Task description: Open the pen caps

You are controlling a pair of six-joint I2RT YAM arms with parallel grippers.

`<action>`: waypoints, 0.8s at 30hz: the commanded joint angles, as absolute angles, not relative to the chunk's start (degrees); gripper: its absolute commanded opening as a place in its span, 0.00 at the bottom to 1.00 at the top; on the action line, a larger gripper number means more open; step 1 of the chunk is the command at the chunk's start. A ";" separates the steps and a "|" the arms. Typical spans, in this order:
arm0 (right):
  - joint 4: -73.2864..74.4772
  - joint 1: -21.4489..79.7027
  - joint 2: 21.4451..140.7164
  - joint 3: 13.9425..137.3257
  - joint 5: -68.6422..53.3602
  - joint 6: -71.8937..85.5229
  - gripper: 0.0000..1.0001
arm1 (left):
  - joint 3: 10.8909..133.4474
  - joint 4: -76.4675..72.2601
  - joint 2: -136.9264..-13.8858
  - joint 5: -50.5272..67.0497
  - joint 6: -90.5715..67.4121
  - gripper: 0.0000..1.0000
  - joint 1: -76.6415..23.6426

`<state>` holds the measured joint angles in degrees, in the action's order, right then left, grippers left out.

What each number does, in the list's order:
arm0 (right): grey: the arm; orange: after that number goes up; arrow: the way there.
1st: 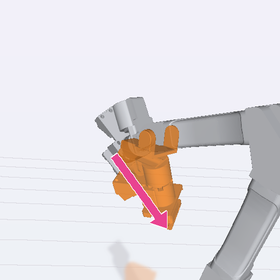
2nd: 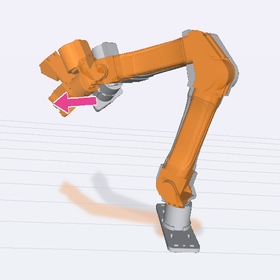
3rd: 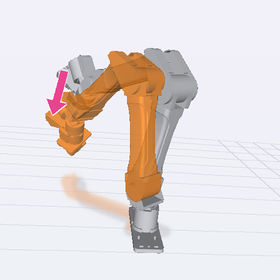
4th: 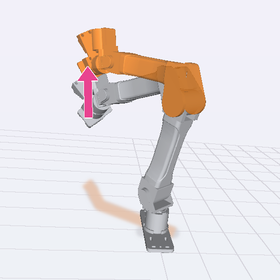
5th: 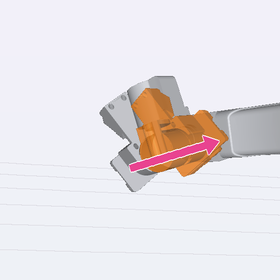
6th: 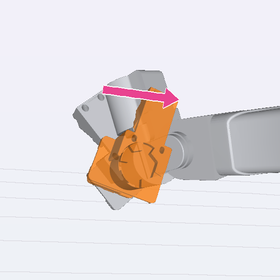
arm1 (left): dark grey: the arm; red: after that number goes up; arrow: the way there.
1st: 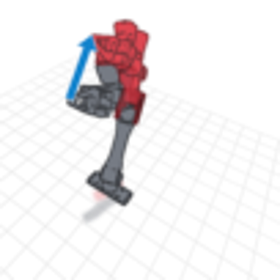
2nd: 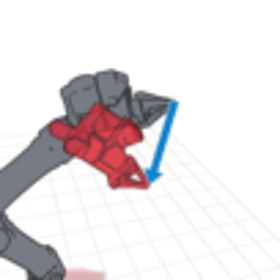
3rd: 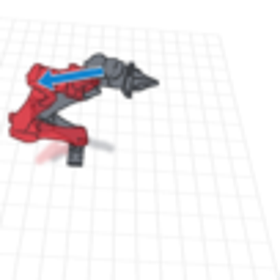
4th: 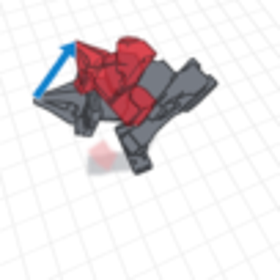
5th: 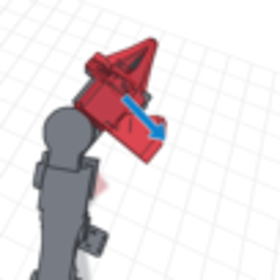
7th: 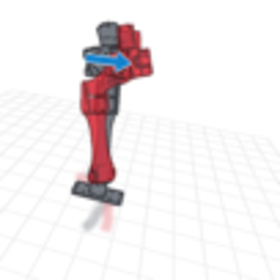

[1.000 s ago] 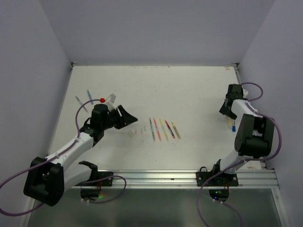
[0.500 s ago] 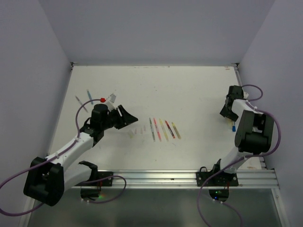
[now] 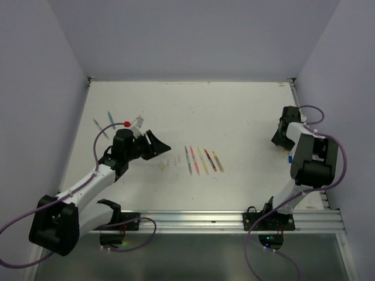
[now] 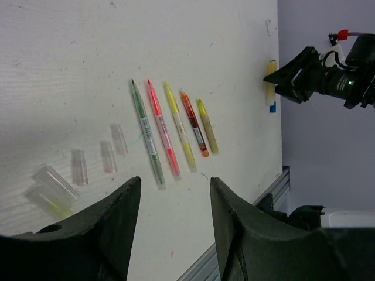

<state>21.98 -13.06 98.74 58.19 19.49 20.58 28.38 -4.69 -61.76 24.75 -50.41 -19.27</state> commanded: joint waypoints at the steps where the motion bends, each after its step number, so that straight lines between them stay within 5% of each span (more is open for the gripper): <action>1: 21.27 -13.18 100.72 59.68 17.50 21.71 0.50 | 28.13 -6.33 -60.82 25.84 -50.01 0.54 -19.51; 10: 20.48 -13.01 100.98 59.24 14.33 21.53 0.45 | 27.86 -6.42 -60.38 25.93 -50.10 0.54 -19.51; 20: 20.39 -12.57 102.04 58.54 10.47 21.10 0.00 | 26.89 -6.86 -58.89 26.19 -50.36 0.55 -19.51; 24: 19.16 -9.06 100.03 58.62 10.46 19.25 0.00 | 26.72 -7.21 -58.62 26.02 -50.45 0.55 -19.51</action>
<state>19.70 -12.19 100.77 59.16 13.72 20.47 27.24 -5.06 -59.86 25.15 -50.41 -19.27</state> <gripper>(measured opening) 0.220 0.547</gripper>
